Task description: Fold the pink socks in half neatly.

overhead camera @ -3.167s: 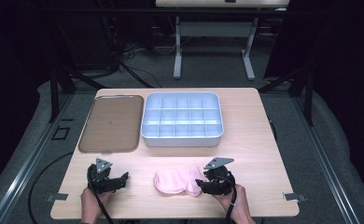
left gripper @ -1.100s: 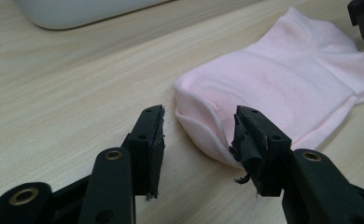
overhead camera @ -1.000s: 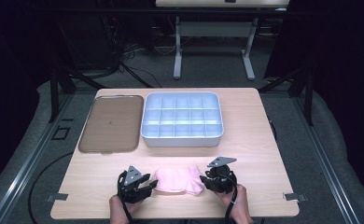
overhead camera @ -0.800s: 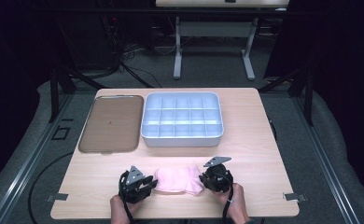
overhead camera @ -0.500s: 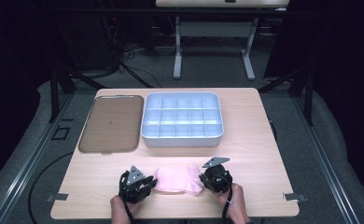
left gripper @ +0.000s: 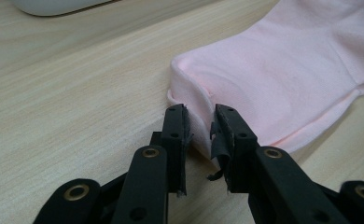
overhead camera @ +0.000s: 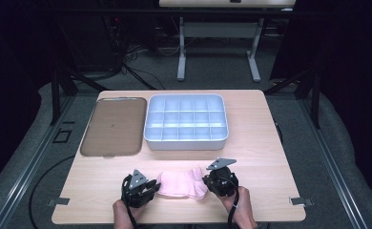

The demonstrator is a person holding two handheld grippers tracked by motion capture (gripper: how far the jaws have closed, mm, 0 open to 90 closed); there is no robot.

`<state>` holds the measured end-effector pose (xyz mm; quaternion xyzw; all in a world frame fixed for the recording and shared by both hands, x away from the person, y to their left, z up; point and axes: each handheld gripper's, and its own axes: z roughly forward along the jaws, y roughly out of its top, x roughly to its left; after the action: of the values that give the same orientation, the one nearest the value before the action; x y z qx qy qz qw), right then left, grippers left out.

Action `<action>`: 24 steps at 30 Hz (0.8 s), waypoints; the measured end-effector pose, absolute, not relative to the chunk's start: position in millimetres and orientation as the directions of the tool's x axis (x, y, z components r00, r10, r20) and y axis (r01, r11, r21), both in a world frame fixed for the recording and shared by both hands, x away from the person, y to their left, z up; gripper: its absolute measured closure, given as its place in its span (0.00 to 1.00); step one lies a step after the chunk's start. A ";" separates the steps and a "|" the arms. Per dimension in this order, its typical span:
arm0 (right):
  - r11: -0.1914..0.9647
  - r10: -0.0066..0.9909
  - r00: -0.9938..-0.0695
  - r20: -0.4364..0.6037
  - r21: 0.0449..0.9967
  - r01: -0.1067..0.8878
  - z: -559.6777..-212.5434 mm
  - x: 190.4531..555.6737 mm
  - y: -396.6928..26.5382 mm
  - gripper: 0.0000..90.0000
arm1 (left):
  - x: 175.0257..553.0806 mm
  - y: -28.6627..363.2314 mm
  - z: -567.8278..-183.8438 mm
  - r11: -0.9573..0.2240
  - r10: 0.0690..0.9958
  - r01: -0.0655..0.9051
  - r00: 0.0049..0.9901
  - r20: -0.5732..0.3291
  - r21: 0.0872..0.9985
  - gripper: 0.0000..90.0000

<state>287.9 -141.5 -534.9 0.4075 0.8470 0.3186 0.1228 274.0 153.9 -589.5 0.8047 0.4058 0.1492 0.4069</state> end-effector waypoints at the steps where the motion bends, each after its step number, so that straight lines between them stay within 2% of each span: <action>1: 0.469 0.758 -0.650 0.054 0.648 0.600 -530.2 286.4 -139.9 0.93 | 274.0 153.9 -589.5 -0.339 0.774 0.532 0.626 -0.091 0.776 0.82; 12: 0.465 0.724 -0.684 0.088 0.670 0.579 -515.6 285.2 -124.2 0.94 | 273.9 153.9 -589.4 -0.340 0.775 0.532 0.626 -0.090 0.775 0.82; 24: 0.502 0.665 -0.740 0.103 0.672 0.544 -510.9 290.9 -89.0 0.94 | 274.2 154.2 -589.4 -0.338 0.774 0.534 0.626 -0.093 0.775 0.82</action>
<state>290.9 -89.0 -510.9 0.3504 0.8625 0.3552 0.0846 274.2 154.2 -589.4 0.8045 0.4063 0.1478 0.4072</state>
